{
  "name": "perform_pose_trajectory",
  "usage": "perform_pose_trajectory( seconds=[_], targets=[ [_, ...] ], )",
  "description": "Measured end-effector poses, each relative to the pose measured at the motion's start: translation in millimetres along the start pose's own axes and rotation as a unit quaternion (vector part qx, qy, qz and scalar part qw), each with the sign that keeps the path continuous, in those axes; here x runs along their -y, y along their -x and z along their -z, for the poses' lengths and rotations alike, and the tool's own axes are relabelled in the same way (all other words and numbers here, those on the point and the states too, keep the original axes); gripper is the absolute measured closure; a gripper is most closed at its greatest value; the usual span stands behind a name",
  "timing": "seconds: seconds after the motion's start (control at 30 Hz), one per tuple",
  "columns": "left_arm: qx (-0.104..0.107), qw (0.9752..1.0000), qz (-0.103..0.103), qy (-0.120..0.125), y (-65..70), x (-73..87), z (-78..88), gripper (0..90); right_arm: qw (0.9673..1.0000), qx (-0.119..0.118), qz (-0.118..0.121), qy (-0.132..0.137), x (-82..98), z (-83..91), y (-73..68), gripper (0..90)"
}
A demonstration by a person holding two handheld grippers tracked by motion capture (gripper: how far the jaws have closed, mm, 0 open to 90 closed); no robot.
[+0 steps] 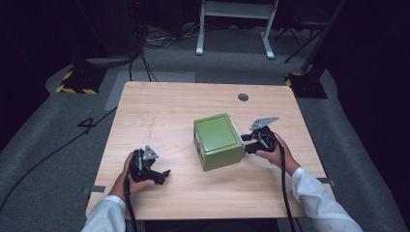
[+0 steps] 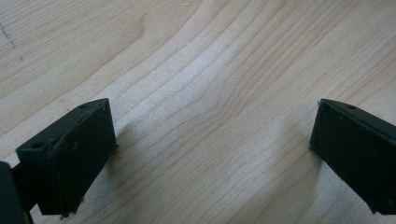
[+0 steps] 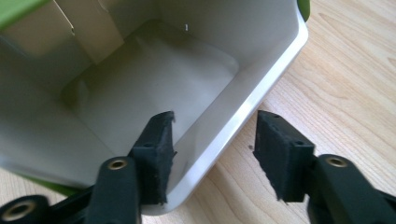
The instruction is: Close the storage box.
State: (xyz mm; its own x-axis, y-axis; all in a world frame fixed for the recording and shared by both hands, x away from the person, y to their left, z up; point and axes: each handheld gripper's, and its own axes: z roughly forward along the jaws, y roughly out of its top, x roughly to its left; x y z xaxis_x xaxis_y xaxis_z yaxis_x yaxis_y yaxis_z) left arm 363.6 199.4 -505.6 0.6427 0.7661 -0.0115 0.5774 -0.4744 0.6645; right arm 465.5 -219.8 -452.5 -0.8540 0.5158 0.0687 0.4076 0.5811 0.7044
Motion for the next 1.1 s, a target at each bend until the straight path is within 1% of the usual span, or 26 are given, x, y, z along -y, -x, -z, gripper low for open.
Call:
perform_pose_trajectory(
  seconds=[0.1,0.2,0.27,0.37,0.53,0.63,0.83,0.93,1.1],
  targets=[
    [0.000,1.0000,0.000,0.000,0.0,0.0,0.0,0.5,1.0000,0.006,0.003,0.000,0.3,2.4,1.2,45.3],
    [0.000,1.0000,0.000,0.000,0.0,0.0,0.0,0.5,0.9999,0.016,0.003,-0.002,0.5,4.9,2.9,41.1],
    [0.000,1.0000,0.000,0.000,0.0,0.0,0.0,0.5,0.9998,0.019,0.007,-0.004,0.1,6.7,2.5,40.8],
    [0.000,1.0000,0.000,0.000,0.1,0.0,0.0,0.5,0.9994,0.030,0.016,-0.007,-0.8,8.5,1.1,36.5],
    [-0.002,1.0000,0.000,0.000,0.2,0.1,0.1,0.5,0.9991,0.034,0.022,-0.008,-1.3,11.2,1.0,32.3],
    [-0.002,1.0000,0.000,0.000,0.2,0.1,0.1,0.5,0.9983,0.047,0.032,-0.009,-2.6,16.7,-0.3,28.7],
    [-0.002,1.0000,0.000,0.000,0.2,0.1,0.1,0.5,0.9974,0.060,0.038,-0.009,-3.6,26.6,-1.9,24.1],
    [-0.002,1.0000,0.000,0.001,0.2,0.1,0.1,0.5,0.9955,0.080,0.048,-0.015,-3.6,31.3,-3.8,22.4],
    [-0.002,1.0000,0.000,0.001,0.2,0.1,0.1,0.5,0.9933,0.099,0.054,-0.025,-0.4,37.6,-3.9,21.2]
  ],
)
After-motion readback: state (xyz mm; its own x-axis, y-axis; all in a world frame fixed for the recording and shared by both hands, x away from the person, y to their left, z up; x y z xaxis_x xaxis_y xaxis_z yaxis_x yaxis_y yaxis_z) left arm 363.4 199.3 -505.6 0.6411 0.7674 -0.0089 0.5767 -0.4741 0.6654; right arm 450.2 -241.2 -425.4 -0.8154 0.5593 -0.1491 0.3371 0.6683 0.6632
